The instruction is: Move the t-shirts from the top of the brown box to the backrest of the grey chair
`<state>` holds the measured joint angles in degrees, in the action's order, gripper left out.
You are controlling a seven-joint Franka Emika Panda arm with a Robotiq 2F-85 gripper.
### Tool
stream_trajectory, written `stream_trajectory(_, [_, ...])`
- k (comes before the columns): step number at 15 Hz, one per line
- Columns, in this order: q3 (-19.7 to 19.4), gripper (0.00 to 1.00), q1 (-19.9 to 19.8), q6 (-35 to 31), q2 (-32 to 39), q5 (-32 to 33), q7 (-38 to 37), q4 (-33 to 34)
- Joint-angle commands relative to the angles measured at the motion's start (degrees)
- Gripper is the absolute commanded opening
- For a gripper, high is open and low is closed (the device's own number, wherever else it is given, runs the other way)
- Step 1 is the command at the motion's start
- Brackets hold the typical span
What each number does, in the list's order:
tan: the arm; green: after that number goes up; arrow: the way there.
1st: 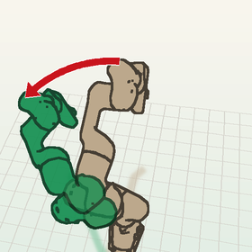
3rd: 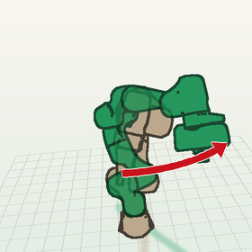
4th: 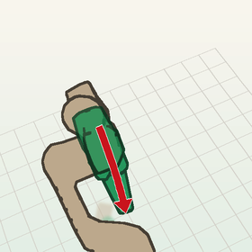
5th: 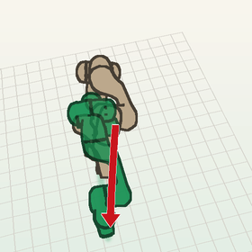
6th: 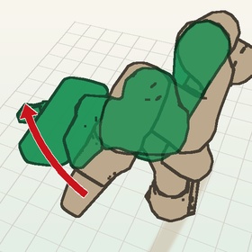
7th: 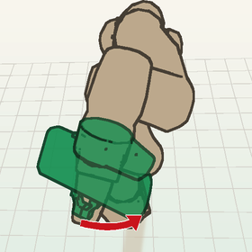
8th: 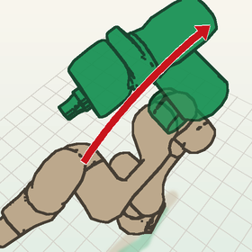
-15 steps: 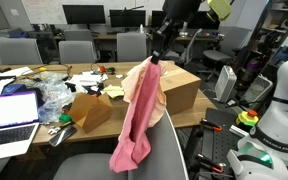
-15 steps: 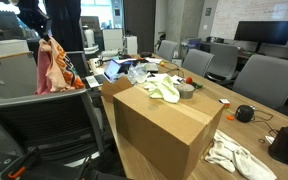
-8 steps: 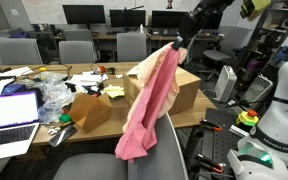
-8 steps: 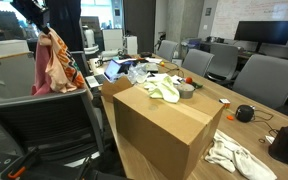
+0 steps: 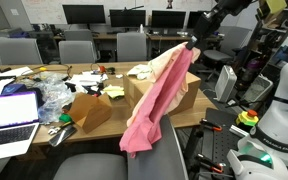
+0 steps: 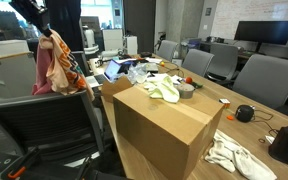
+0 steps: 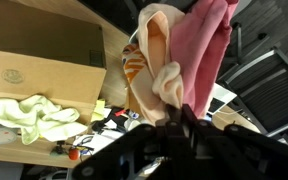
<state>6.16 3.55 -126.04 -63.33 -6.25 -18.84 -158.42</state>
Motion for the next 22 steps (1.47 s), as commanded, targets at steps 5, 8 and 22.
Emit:
stream_trajectory(5, [2.5,0.02,-3.2,9.1,2.5,1.0,0.2,-0.2])
stream_trajectory(8, [3.0,0.02,-4.4,12.7,2.8,1.8,-0.2,-0.3])
stream_trajectory(22, [3.1,0.02,-7.4,20.6,12.2,1.7,-1.5,-1.0])
